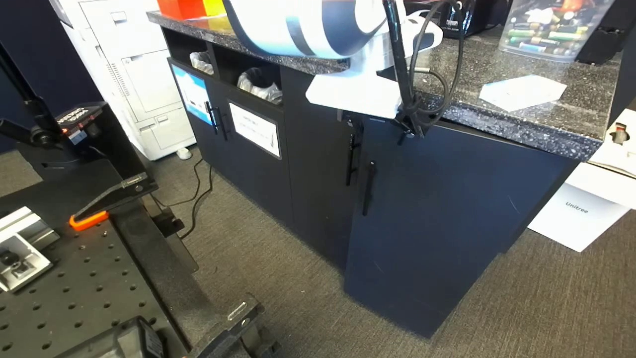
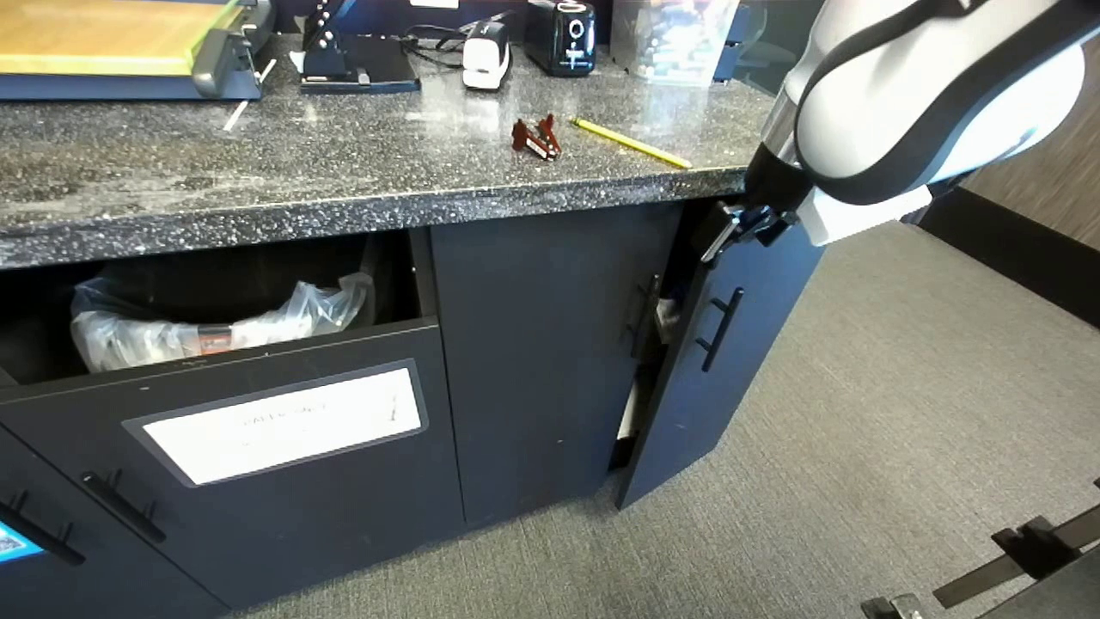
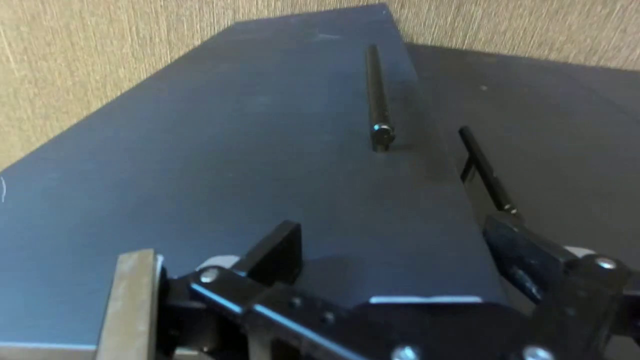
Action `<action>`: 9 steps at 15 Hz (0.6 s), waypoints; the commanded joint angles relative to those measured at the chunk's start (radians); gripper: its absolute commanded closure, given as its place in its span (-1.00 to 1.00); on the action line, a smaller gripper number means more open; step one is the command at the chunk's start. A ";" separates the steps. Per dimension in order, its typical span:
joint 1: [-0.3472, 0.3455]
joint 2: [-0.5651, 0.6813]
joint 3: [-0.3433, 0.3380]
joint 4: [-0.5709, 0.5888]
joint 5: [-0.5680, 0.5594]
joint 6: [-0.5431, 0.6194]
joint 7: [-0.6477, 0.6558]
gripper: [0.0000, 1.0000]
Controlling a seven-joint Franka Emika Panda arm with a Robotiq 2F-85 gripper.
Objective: Close the open cabinet door
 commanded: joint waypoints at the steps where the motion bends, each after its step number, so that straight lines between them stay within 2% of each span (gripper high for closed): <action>1: 0.107 0.096 -0.154 0.020 -0.008 0.243 0.122 -1.00; 2: 0.158 0.110 -0.215 0.004 0.007 0.307 0.163 -1.00; 3: 0.190 0.104 -0.243 -0.024 0.038 0.318 0.182 -1.00; 5: 0.173 0.031 -0.193 -0.129 0.051 0.190 0.142 -1.00; 9: 0.108 -0.127 -0.118 -0.360 0.017 0.066 0.041 -1.00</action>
